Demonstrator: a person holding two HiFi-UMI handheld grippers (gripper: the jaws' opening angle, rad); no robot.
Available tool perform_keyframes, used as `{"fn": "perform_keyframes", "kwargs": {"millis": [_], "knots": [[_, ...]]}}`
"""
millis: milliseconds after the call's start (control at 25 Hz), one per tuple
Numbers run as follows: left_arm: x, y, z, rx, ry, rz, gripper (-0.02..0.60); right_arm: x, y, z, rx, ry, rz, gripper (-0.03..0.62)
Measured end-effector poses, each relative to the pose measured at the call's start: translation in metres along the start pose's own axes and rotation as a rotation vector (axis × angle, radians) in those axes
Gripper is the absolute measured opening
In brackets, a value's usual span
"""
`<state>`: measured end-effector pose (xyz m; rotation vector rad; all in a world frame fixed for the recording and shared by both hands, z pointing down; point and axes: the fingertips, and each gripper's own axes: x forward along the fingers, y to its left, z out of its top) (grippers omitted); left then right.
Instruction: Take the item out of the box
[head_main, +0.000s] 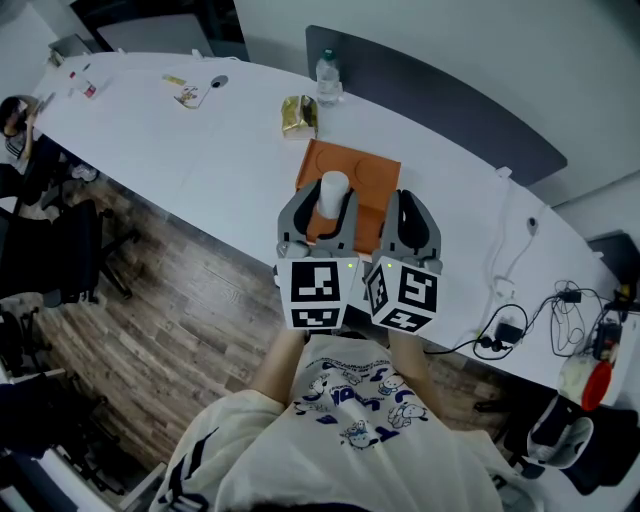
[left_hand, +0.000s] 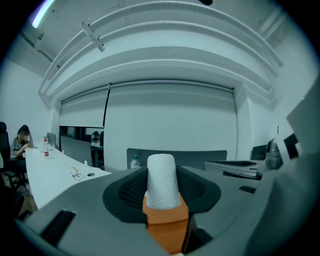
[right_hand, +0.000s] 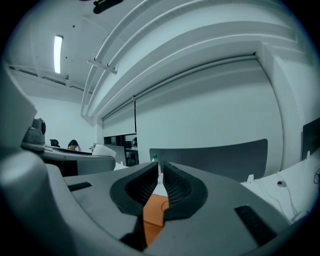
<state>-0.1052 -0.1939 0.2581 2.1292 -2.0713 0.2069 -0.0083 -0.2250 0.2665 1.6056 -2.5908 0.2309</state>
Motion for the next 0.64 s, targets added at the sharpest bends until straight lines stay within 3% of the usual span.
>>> {"fn": "perform_keyframes", "kwargs": {"millis": [640], "knots": [[-0.0021,-0.0019,0.0004,0.005,-0.007,0.015,0.187,-0.0027,0.0001,0.0003,-0.011,-0.003,0.016,0.054]]}}
